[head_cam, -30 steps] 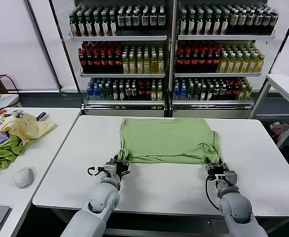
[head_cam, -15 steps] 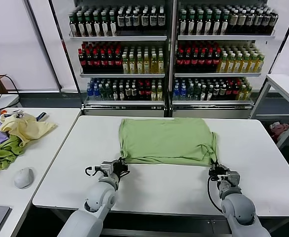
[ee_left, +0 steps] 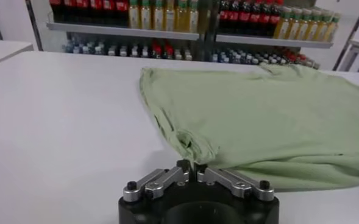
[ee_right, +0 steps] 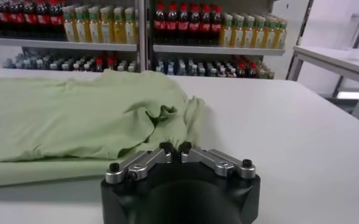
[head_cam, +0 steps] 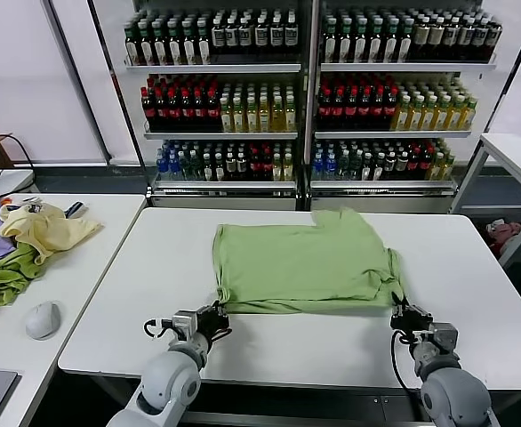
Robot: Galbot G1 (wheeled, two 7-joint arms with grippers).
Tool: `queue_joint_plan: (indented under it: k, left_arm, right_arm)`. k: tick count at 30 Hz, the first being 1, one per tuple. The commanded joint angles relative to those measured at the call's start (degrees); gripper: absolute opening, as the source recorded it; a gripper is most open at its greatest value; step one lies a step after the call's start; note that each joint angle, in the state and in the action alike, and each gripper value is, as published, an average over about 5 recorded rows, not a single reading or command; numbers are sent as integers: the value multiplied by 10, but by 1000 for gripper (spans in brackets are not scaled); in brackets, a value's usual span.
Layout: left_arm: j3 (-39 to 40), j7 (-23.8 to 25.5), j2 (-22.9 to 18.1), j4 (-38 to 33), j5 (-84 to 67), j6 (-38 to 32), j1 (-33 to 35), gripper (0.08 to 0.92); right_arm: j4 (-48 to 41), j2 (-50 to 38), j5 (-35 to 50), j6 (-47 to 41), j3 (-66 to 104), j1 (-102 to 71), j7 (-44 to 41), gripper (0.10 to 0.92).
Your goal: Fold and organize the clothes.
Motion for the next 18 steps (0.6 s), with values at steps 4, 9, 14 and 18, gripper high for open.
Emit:
queue_joint_plan:
  k: [4, 9, 14, 18]
  left_arm:
    - [-21, 7, 14, -123, 11, 3, 118, 106]
    - [-40, 7, 23, -158, 18, 3, 165, 106]
    - [-50, 9, 32, -182, 34, 3, 209, 106]
    - [-51, 14, 40, -194, 55, 3, 231, 106]
  right_arm:
    - [62, -9, 9, -22, 27, -76, 3, 151]
    - [79, -6, -4, -21, 35, -120, 0, 151]
    - [113, 7, -32, -19, 41, -176, -3, 151]
    - [134, 18, -57, -19, 37, -211, -4, 151]
